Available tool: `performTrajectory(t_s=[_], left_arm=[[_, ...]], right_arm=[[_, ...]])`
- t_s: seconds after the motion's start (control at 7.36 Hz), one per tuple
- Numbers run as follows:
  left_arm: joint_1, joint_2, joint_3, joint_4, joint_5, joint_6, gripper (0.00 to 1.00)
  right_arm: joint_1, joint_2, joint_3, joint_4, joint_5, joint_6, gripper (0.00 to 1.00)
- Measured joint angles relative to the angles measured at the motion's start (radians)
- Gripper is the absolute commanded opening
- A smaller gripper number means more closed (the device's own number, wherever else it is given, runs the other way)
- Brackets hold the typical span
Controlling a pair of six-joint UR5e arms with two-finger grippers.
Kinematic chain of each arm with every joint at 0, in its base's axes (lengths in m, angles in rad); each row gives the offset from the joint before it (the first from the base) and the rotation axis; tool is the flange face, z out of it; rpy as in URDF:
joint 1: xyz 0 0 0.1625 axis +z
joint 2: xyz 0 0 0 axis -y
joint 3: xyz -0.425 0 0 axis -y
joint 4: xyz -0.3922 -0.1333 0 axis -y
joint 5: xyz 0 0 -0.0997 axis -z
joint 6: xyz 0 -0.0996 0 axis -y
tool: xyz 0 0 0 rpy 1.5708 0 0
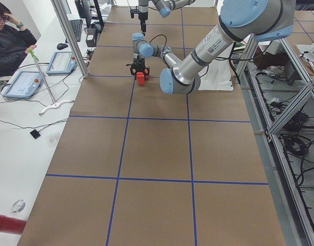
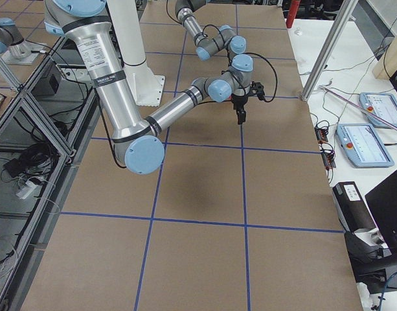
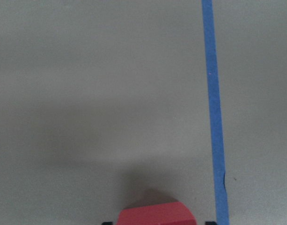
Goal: Form red blocks into L shape at center
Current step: 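Lower the cube against the pair's far end and open the left gripper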
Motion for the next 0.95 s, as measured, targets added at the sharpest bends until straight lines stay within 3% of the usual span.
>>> performTrajectory(t_s=[0.95], left_arm=[[-0.001,0.005,-0.004,0.012,-0.011,0.006,0.80]], right_arm=[[0.000,0.002,-0.003,0.000,-0.002,0.000,0.99]])
